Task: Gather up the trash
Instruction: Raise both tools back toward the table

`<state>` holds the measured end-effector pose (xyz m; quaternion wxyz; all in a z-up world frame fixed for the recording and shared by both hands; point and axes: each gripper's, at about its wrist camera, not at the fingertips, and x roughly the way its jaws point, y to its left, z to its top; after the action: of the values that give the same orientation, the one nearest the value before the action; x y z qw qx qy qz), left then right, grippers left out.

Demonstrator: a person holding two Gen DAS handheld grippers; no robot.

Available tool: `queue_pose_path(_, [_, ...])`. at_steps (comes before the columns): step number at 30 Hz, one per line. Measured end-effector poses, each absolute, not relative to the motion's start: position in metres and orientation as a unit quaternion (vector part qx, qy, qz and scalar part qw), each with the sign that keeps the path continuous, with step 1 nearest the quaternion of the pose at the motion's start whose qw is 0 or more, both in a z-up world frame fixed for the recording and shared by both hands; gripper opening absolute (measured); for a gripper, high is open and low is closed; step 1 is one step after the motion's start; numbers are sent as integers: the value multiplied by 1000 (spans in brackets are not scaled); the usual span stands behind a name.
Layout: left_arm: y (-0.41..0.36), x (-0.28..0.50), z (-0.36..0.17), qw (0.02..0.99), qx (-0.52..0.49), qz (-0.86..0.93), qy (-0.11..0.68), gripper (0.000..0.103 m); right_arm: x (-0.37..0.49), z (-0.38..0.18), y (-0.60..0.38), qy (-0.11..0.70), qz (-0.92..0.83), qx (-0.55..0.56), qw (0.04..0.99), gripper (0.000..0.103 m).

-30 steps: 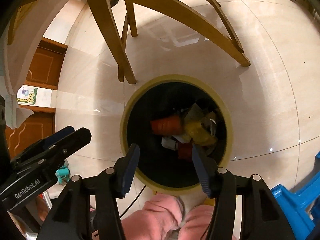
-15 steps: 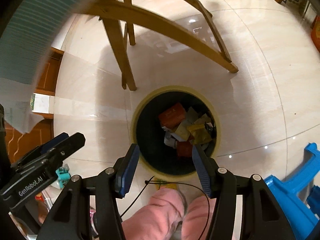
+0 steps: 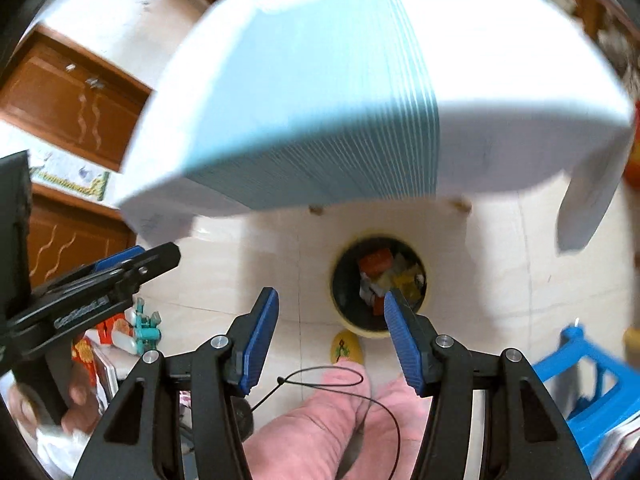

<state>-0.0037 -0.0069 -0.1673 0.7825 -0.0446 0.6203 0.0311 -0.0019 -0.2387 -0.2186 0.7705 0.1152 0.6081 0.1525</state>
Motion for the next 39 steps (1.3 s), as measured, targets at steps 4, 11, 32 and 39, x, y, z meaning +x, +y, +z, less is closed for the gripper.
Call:
queue_pose_path(4, [-1, -3, -96, 806, -33, 50, 589, 57, 1, -134, -242, 563, 175, 87, 803, 56])
queue_pose_path(11, [0, 10, 21, 845, -17, 81, 528, 57, 11, -19, -252, 482, 204, 48, 851, 56])
queue_pose_path(32, [49, 223, 230, 876, -11, 42, 481, 57, 204, 246, -238, 358, 222, 12, 907, 56])
queue_pose_path(39, [69, 364, 196, 868, 9, 3, 496, 57, 347, 242, -220, 392, 176, 11, 903, 56])
